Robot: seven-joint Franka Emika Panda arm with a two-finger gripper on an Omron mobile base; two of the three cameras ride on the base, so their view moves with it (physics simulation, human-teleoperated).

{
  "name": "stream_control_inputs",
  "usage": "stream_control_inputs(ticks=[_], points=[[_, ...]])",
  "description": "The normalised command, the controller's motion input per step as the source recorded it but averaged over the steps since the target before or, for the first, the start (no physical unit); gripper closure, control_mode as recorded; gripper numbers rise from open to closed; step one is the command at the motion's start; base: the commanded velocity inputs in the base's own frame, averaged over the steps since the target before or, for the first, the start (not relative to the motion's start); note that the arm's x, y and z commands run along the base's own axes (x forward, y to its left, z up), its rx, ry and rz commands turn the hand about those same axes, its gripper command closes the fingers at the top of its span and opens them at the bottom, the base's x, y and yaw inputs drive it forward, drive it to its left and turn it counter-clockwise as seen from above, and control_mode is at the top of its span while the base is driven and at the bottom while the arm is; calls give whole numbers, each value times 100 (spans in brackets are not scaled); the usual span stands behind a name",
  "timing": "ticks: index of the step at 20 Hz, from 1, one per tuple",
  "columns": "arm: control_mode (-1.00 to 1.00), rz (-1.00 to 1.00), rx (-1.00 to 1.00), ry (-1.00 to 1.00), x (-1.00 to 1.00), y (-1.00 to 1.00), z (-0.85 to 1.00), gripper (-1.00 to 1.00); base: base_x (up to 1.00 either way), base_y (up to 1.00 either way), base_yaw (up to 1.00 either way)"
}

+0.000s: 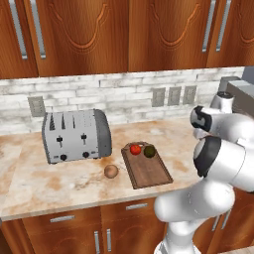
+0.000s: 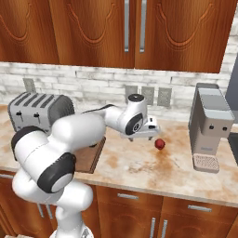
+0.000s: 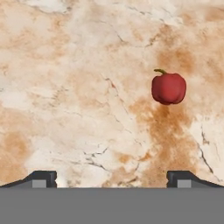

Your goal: Place the avocado, onion, tomato, and bell pepper on the cutting board.

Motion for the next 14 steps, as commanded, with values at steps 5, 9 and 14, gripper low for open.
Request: stream_control_inputs(ticks=[5, 9, 14], points=[[-100, -3, 0, 2, 18, -48, 0, -100, 0, 0, 0], [-100, -2, 1, 2, 23, -44, -3, -100, 0, 0, 0], [-100, 0, 4, 0, 22, -29, -25, -100, 0, 0, 0]])
